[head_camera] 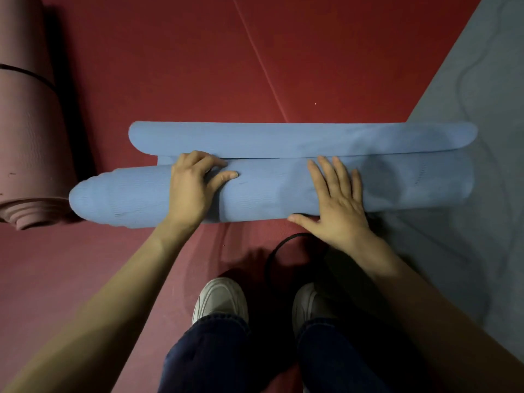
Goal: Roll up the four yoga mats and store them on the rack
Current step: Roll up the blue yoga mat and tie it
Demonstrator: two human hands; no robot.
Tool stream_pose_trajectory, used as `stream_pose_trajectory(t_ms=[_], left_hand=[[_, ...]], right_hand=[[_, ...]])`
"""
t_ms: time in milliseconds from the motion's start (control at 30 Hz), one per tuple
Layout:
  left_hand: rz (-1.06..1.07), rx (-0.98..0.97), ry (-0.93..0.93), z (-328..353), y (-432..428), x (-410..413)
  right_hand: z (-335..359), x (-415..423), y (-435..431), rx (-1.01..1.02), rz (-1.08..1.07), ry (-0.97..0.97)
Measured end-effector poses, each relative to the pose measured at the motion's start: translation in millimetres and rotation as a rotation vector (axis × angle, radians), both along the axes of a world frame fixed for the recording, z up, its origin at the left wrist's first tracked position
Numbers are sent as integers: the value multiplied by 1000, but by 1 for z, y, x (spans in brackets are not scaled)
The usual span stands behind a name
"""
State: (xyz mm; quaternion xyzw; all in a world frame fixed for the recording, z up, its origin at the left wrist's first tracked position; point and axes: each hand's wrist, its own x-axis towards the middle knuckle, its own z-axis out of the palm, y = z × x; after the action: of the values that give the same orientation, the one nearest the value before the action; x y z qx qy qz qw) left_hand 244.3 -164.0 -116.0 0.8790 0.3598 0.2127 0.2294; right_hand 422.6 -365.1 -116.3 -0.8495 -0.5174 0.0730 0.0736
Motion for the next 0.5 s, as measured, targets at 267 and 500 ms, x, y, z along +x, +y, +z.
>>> stream_pose_trajectory(t_ms=[267, 500], left_hand=[[-183, 306, 229, -17, -27, -8], [-262, 238, 418, -8, 12, 15]], right_hand=[[15, 29, 30, -153, 84, 63], [10, 34, 34, -152, 123, -83]])
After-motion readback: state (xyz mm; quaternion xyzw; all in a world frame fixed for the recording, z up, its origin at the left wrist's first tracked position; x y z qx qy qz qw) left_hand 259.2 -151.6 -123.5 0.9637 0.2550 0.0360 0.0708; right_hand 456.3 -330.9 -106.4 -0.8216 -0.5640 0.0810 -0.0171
